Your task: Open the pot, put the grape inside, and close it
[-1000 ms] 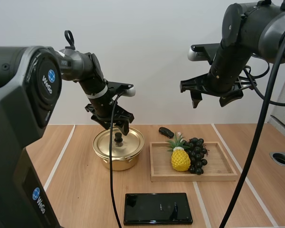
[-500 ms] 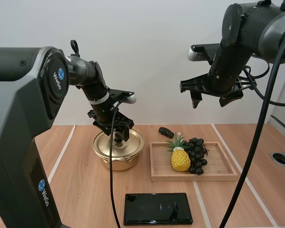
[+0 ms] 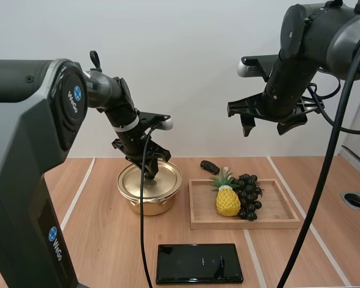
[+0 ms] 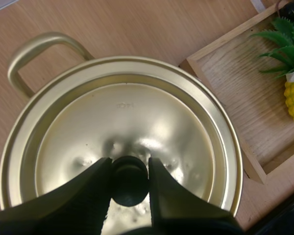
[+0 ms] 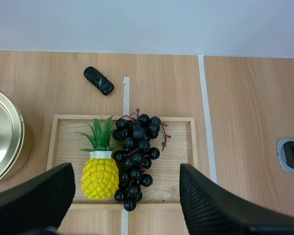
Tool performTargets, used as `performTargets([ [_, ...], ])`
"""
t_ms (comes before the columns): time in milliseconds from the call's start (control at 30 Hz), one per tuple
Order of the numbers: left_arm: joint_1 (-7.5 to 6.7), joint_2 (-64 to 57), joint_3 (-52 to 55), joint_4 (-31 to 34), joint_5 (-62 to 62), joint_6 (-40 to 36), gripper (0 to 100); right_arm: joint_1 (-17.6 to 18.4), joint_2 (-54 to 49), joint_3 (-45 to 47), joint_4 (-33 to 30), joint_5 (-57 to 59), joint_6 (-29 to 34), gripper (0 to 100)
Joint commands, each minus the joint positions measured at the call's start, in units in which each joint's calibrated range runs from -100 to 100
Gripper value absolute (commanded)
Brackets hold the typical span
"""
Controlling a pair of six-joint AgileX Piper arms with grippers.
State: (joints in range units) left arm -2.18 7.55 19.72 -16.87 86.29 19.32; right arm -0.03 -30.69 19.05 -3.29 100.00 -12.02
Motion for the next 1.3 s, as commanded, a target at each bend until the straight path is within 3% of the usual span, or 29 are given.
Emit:
performTargets([
  [0, -0.09, 0.03, 0.04, -0.34, -1.73, -0.81, 1, -0.28, -0.77, -0.11, -0.44, 0.00, -0.30, 100],
  [500, -0.02, -3.12, -7.10, 0.91, 0.71, -4.39, 1, -0.28, -0.77, -0.11, -0.44, 0.00, -0.30, 100],
  [1100, -0.02, -22.05, -15.63, 1.36, 2.97, -5.76, 0, -0.28, -0.77, -0.11, -0.44, 0.00, -0.30, 100],
  [1267, -0.02, -28.50, -20.82, 3.20, -2.59, -8.61, 0, -0.28, -0.65, -0.11, 0.07, 0.00, -0.30, 100],
])
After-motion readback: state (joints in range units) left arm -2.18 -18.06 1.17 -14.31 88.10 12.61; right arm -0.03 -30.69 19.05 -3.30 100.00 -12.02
